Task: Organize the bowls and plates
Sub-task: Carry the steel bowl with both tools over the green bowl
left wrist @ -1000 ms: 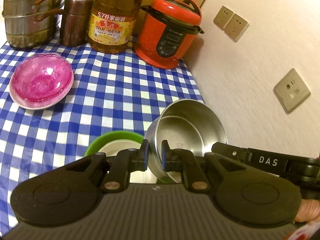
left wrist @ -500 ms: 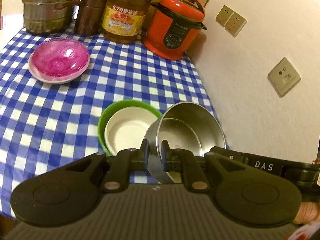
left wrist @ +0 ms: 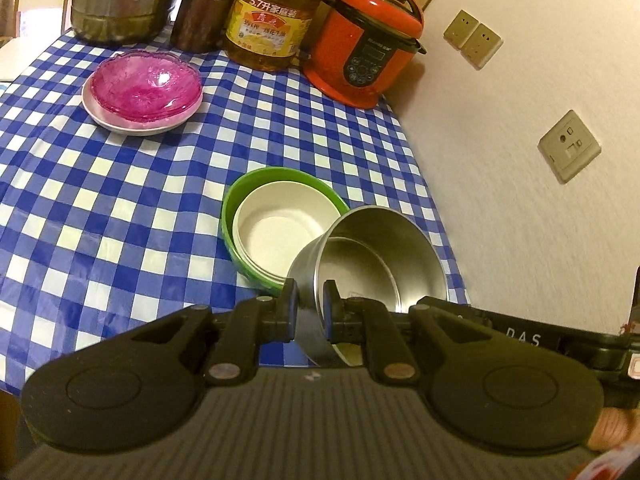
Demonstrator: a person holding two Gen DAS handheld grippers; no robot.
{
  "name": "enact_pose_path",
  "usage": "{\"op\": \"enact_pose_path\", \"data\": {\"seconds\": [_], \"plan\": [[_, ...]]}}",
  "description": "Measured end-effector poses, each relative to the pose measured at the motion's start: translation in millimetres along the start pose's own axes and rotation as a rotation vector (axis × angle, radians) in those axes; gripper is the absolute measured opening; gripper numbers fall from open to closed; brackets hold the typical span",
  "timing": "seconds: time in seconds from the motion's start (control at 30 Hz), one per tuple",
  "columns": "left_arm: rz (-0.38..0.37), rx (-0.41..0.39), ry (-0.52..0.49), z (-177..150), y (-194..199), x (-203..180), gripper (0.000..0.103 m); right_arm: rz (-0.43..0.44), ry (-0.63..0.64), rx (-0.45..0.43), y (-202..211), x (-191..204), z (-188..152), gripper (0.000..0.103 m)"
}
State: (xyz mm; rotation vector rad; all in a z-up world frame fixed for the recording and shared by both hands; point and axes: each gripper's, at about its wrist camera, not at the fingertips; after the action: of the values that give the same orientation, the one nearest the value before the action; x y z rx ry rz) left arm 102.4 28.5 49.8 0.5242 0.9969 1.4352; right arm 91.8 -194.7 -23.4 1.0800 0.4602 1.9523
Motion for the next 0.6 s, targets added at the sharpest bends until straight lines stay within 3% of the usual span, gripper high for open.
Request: {"op": "enact_pose_path", "data": {"seconds": [0.6], "plan": [[0.013,0.011,0.004,37.0,-29.6,2.8,0.011,0.011,0.006,0.008,-31.8,-3.7,41.4,0.007]]}}
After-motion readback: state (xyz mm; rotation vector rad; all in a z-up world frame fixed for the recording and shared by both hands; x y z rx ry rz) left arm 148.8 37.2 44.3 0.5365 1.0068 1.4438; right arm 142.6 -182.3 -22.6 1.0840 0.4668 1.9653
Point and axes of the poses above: each gripper's, at about its wrist camera, not at the fingertips, and y roughly against the way its jaws point, x to its left, z to its top, and after that the axes turned 12 degrees about z, right-handed
